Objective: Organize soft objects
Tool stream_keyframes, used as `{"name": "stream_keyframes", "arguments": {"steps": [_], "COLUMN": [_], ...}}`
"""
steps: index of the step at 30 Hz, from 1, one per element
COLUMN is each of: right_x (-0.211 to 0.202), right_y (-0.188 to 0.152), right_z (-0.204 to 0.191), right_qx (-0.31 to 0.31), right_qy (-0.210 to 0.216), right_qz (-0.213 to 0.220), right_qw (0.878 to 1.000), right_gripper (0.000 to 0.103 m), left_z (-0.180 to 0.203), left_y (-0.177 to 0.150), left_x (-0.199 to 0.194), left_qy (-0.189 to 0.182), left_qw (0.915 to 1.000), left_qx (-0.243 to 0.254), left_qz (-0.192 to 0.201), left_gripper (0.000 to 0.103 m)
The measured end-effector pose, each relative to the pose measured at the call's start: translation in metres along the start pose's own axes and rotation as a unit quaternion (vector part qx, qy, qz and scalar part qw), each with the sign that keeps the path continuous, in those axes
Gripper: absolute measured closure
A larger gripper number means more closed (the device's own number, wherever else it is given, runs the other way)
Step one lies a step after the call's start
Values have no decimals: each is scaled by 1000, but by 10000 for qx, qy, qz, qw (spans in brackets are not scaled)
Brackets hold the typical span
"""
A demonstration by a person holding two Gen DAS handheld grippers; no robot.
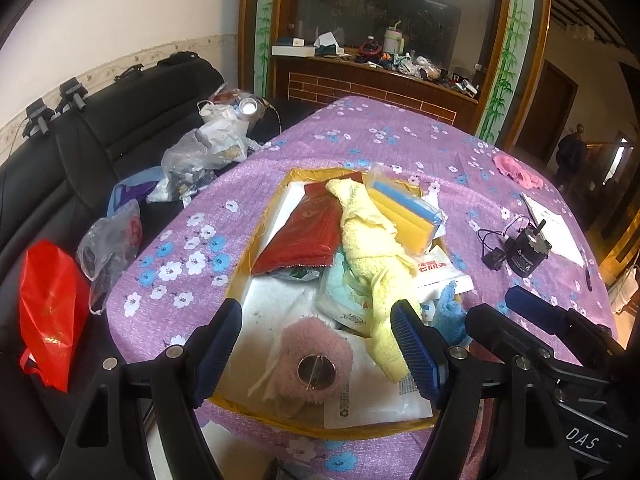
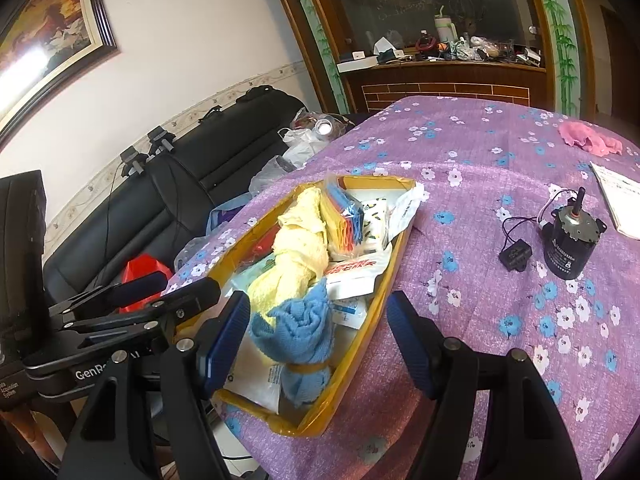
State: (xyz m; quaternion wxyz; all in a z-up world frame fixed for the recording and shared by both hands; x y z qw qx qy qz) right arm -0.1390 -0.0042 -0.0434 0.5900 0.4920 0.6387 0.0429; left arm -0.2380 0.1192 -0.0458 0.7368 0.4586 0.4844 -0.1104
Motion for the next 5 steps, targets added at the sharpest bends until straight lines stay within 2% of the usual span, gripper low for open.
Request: {"name": "stream_keyframes", "arguments": {"steps": [5], "right_x": [1], "right_y": [-3], "right_z": [2], "right_qx": [68], "right_qy": [-10], "right_qz": [-18], "right_qw": [10000], "right_gripper": [33], "left_z": [2], "left_y": [1], "left_x": [2], "left_qy": [3], "left_qw": [10000], "left_qx": [3], "left_qz": [41], "left_gripper": [23]}}
Point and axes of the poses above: each gripper's, at about its wrist camera, not at the fingertips, and x roughly the way its jaws point, z to its right, y to its top, the point moved 8 cm from there along x, roughly the way its jaws point, and after that the axes turned 8 degrees about -z, right-handed, at the moved point
